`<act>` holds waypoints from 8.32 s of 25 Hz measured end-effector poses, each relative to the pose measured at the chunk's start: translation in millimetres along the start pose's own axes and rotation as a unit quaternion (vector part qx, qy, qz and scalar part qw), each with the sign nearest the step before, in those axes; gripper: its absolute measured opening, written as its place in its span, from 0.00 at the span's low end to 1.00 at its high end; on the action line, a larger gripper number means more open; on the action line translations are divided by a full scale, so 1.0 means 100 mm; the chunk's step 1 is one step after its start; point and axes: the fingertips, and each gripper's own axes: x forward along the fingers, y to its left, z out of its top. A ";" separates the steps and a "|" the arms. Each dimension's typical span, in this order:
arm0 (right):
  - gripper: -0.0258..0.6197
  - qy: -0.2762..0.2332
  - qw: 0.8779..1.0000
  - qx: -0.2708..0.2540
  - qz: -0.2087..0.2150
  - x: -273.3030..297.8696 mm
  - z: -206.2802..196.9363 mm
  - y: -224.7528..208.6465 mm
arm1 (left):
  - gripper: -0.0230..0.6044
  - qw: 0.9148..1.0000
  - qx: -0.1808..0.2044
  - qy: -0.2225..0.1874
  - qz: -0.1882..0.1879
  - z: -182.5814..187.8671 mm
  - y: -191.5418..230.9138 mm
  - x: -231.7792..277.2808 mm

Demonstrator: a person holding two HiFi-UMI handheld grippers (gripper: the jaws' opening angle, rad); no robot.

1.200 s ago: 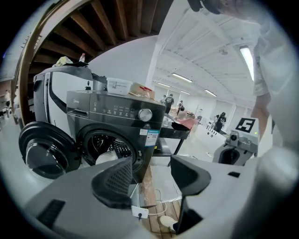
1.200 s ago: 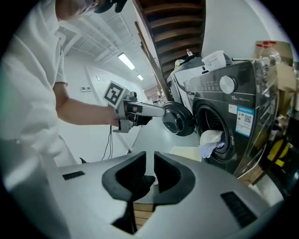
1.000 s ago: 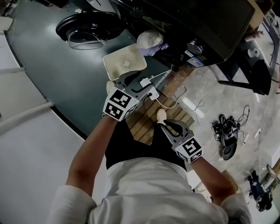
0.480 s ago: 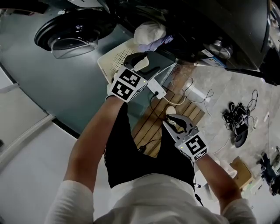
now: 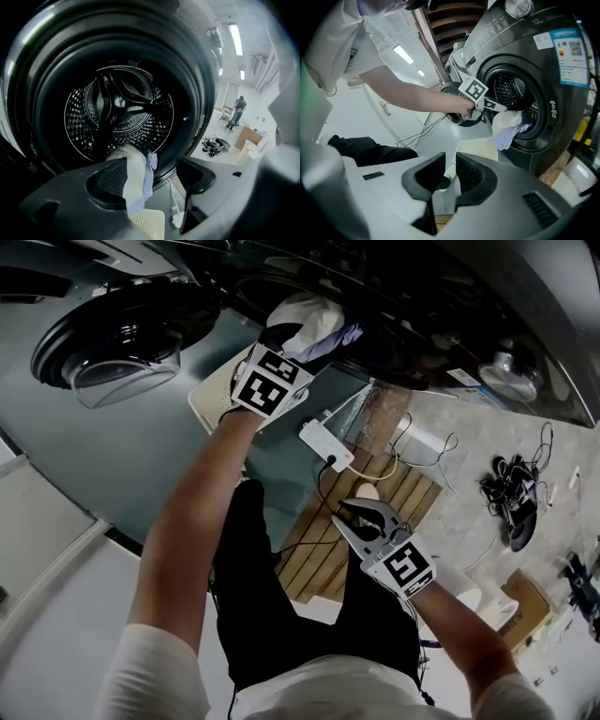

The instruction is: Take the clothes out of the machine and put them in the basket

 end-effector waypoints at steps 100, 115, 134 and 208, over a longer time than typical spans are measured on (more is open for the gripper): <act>0.12 0.067 0.991 -0.086 0.080 0.20 -0.11 -0.05 | 0.13 0.993 -0.053 0.000 0.106 0.03 0.23 -0.84; 0.12 0.090 0.985 -0.109 0.103 0.43 -0.06 0.27 | 0.13 0.988 -0.066 -0.066 0.124 -0.13 0.21 -2.09; 0.12 0.101 0.978 -0.140 0.120 0.74 0.09 0.48 | 0.13 0.983 -0.110 -0.067 0.134 -0.92 0.34 -2.58; 0.12 0.100 0.989 -0.080 0.074 1.89 0.57 -0.11 | 0.37 0.981 -0.142 0.116 0.062 -2.91 0.67 -0.97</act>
